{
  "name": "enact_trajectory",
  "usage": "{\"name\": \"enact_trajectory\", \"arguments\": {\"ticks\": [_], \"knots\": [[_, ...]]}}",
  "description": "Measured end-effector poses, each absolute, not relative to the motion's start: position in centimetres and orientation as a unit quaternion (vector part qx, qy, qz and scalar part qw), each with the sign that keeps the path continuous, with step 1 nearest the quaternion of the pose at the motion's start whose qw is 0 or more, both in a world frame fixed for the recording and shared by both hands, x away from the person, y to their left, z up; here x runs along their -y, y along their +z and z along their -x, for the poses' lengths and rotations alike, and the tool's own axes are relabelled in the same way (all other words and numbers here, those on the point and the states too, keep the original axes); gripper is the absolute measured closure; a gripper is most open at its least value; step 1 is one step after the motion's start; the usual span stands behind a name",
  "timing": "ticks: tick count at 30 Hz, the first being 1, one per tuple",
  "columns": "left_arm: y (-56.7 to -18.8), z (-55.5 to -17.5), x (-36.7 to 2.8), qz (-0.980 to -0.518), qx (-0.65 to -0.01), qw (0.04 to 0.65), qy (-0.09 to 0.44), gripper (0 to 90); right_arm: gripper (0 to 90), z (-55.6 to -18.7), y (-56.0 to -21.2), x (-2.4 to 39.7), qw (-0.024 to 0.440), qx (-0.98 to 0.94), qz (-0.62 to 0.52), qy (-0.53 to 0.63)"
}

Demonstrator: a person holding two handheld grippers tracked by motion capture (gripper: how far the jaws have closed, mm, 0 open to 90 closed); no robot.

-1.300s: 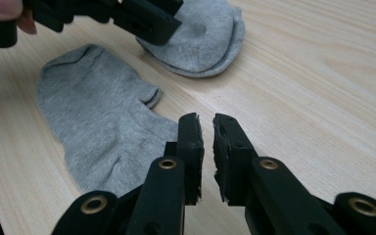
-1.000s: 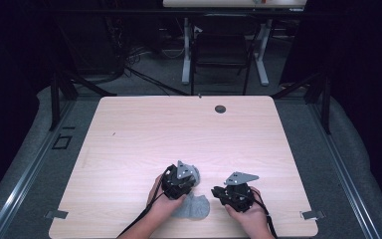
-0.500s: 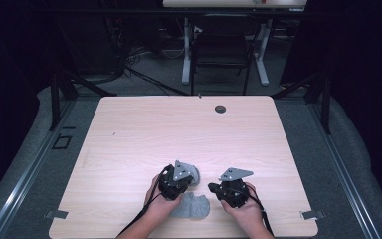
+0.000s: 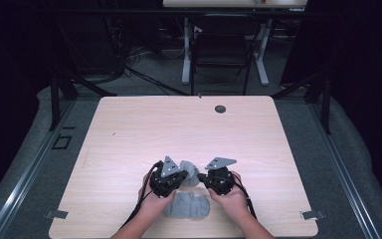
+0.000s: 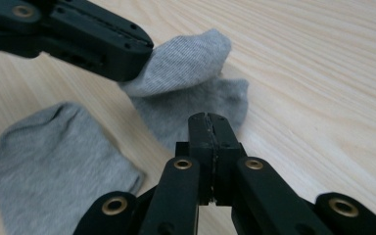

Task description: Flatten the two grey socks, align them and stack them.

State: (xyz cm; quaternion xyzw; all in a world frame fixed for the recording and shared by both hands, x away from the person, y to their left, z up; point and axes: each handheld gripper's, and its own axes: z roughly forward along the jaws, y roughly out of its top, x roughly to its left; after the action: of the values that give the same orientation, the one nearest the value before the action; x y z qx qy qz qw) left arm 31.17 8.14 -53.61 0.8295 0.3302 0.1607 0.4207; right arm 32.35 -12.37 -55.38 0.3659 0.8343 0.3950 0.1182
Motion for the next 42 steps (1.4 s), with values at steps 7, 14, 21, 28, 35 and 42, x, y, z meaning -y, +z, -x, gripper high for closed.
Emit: {"name": "enact_trajectory", "arguments": {"ticks": [7,14,21,28,35,42], "knots": [[-53.4,-31.2,-8.6,-0.823,-0.336,0.428,0.161,89.2,90.0,-33.4,-56.5,10.5,0.113,-0.843,-0.366,0.378],[-53.5,-31.3,-9.4,-0.815,-0.347,0.436,0.159,89.2,90.0,-33.5,-57.7,10.7,0.112,-0.846,-0.373,0.365],[-53.4,-31.2,-10.4,-0.809,-0.359,0.437,0.161,89.1,90.0,-33.2,-57.6,11.8,0.121,-0.848,-0.376,0.353],[-54.5,-30.7,-11.6,-0.809,-0.372,0.429,0.153,89.1,90.0,-32.7,-57.5,13.0,0.117,-0.851,-0.376,0.348],[-55.9,-30.6,-12.5,-0.812,-0.384,0.414,0.147,89.1,90.0,-32.2,-57.3,12.9,0.119,-0.858,-0.368,0.339],[-56.6,-30.6,-13.4,-0.811,-0.398,0.404,0.146,87.7,90.0,-32.0,-57.5,13.1,0.117,-0.849,-0.375,0.353]]}}
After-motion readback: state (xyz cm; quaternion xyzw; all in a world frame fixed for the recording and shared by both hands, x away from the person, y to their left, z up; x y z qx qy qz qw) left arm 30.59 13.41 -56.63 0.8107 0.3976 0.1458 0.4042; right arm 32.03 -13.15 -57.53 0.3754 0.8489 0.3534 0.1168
